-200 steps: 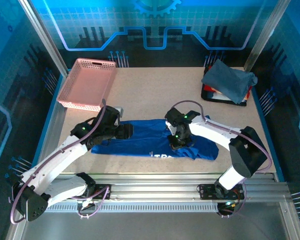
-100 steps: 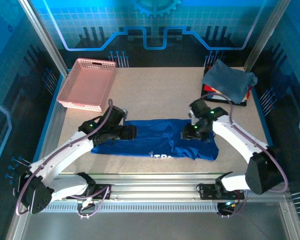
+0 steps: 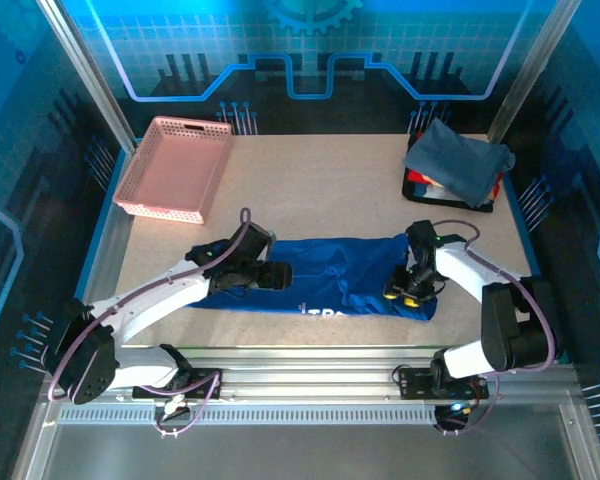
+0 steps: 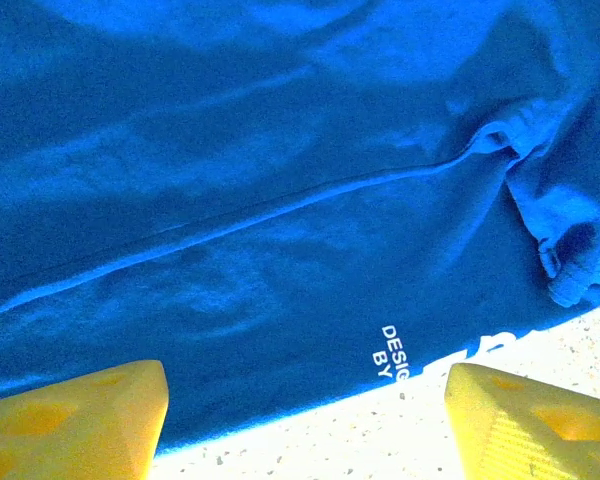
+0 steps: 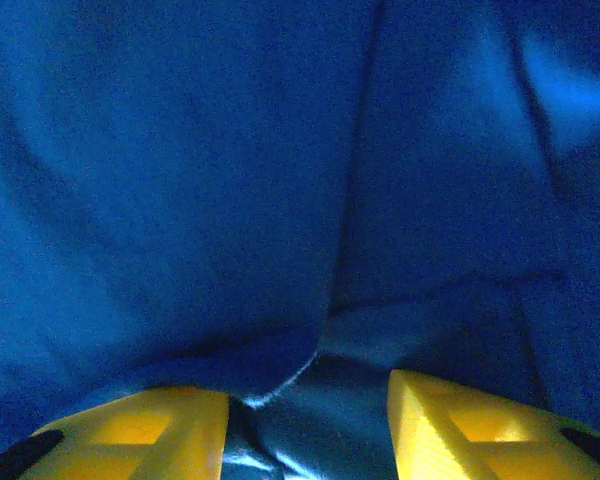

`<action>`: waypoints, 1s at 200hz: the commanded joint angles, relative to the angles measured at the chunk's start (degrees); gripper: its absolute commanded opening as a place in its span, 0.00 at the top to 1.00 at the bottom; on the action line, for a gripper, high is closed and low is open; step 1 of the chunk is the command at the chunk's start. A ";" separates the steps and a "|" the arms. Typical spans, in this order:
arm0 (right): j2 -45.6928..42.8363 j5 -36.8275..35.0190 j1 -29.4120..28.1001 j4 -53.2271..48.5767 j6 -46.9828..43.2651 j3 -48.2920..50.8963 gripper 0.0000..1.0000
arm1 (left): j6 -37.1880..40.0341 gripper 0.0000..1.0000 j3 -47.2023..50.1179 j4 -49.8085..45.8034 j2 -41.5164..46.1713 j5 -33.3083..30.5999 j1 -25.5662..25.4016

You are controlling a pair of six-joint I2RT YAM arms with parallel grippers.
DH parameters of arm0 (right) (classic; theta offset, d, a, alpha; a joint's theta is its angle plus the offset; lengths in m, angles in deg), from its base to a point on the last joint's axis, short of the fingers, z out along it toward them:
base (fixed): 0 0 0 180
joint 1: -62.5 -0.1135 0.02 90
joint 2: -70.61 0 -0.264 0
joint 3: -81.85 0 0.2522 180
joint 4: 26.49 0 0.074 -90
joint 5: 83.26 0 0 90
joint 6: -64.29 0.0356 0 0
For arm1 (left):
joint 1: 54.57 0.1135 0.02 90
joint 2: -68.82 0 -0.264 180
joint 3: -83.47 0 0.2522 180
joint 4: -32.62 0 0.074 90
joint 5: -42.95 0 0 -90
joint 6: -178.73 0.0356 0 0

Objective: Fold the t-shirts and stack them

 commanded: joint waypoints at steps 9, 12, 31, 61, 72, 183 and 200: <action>1.93 2.56 1.52 3.35 0.22 -1.67 0.54 | -1.53 0.25 2.36 1.59 -0.62 -0.07 -0.16; 2.08 2.79 1.65 3.33 0.03 -1.76 0.55 | -1.63 0.25 2.65 1.52 -0.59 -0.23 -0.16; 1.86 3.82 2.48 1.93 -0.71 -2.26 0.59 | -2.32 0.25 4.16 1.42 -0.72 -1.38 -0.03; -3.75 3.36 4.18 -4.86 -1.15 -3.39 0.58 | -4.17 0.25 6.44 1.33 -0.73 -2.73 0.34; -5.99 3.42 4.30 -5.87 -1.16 -3.26 0.56 | -4.87 0.25 7.19 1.25 -0.88 -2.93 0.61; 7.10 0.60 4.97 5.01 1.08 -2.73 0.90 | -9.26 0.25 14.50 0.18 1.44 -3.31 11.51; 6.49 -3.02 5.60 1.80 0.07 -4.47 1.00 | -9.99 0.25 15.50 -0.92 1.98 -3.48 13.45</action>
